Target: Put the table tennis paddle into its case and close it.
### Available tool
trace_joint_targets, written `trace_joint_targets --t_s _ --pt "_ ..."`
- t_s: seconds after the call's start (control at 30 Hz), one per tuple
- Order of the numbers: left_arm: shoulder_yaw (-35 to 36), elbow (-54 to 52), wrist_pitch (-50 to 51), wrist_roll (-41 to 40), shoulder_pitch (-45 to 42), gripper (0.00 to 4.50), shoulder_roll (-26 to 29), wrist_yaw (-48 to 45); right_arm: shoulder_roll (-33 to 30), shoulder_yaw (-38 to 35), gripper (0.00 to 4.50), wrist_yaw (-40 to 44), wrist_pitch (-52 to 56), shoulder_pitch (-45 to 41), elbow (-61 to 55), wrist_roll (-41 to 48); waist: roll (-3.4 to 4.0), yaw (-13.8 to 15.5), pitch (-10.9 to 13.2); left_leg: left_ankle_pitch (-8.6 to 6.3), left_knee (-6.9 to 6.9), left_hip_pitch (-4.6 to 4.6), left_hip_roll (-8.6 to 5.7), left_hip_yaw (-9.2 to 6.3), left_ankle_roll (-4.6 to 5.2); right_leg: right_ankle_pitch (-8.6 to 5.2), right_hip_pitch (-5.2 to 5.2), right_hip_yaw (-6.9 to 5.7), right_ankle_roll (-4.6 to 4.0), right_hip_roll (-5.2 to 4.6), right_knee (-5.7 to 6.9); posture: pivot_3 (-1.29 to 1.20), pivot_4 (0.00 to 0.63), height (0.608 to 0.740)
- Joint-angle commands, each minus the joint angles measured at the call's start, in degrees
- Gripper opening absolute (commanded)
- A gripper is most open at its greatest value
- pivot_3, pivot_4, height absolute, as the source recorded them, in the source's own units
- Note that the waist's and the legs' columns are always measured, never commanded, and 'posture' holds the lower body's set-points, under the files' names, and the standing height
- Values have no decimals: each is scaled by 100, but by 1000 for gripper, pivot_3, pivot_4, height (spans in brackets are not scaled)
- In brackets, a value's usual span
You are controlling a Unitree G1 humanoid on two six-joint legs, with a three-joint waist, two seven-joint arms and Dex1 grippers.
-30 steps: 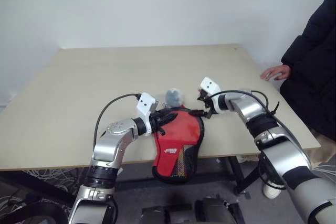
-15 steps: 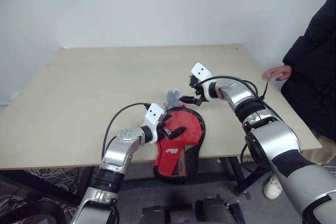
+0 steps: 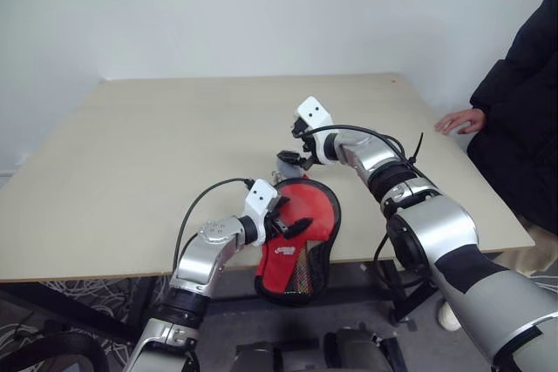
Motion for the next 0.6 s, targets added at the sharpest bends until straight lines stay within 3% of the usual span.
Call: trace_joint_targets --t_s 0.03,0.6 --pt "31 -260 -11 -34 -18 4479 17 24 82 -186 4500 -260 -96 -183 -47 3 0 1 0 0 0 0 0 0 0 0 0 0 0 0 0 0 0 740" --pt "-193 48 -452 383 245 4479 185 67 541 -672 4500 -1231 37 -89 144 32 2 -2 -1 0 -3 2 21 3 -1 -1 0 -1 -2 3 0 0 0 740"
